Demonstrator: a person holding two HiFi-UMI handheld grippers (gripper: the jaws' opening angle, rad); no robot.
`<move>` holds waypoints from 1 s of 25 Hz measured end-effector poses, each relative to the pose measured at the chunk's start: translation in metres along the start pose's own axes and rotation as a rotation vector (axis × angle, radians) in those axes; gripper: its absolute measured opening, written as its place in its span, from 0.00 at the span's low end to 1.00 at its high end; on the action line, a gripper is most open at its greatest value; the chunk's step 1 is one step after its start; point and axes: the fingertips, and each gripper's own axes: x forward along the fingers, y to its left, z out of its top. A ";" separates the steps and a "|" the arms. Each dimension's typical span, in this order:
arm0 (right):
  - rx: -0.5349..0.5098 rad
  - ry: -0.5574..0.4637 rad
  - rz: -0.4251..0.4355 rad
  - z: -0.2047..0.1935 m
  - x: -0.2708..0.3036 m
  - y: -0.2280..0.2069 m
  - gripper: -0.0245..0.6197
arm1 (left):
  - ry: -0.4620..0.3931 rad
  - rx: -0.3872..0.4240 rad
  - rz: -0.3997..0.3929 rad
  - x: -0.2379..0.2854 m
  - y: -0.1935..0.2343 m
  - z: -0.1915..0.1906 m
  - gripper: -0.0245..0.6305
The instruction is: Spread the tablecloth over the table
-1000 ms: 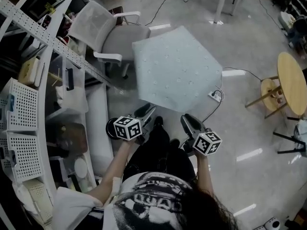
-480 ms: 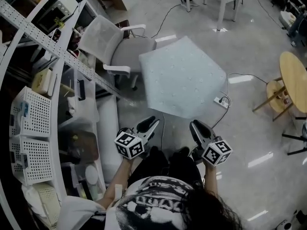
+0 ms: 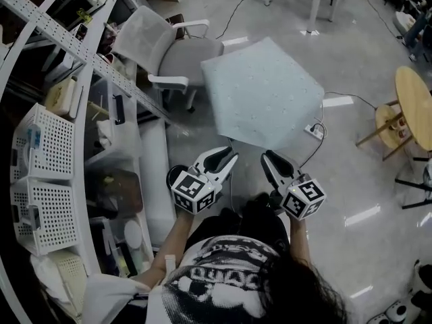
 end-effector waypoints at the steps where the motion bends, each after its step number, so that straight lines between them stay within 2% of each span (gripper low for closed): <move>1: -0.016 0.011 0.003 -0.002 0.003 0.009 0.12 | -0.006 0.007 0.000 -0.007 -0.001 0.001 0.19; 7: -0.094 0.056 0.006 -0.025 0.016 0.058 0.08 | -0.050 -0.006 0.009 -0.054 -0.001 -0.003 0.11; 10: -0.164 0.065 -0.005 -0.034 0.019 0.081 0.02 | -0.057 -0.001 0.001 -0.076 -0.002 -0.008 0.09; 13: -0.224 0.071 -0.014 -0.042 0.022 0.102 0.02 | -0.058 0.016 -0.010 -0.095 -0.003 -0.012 0.07; 25: -0.268 0.075 -0.035 -0.066 0.009 0.140 0.03 | -0.063 0.036 -0.052 -0.136 -0.020 -0.032 0.07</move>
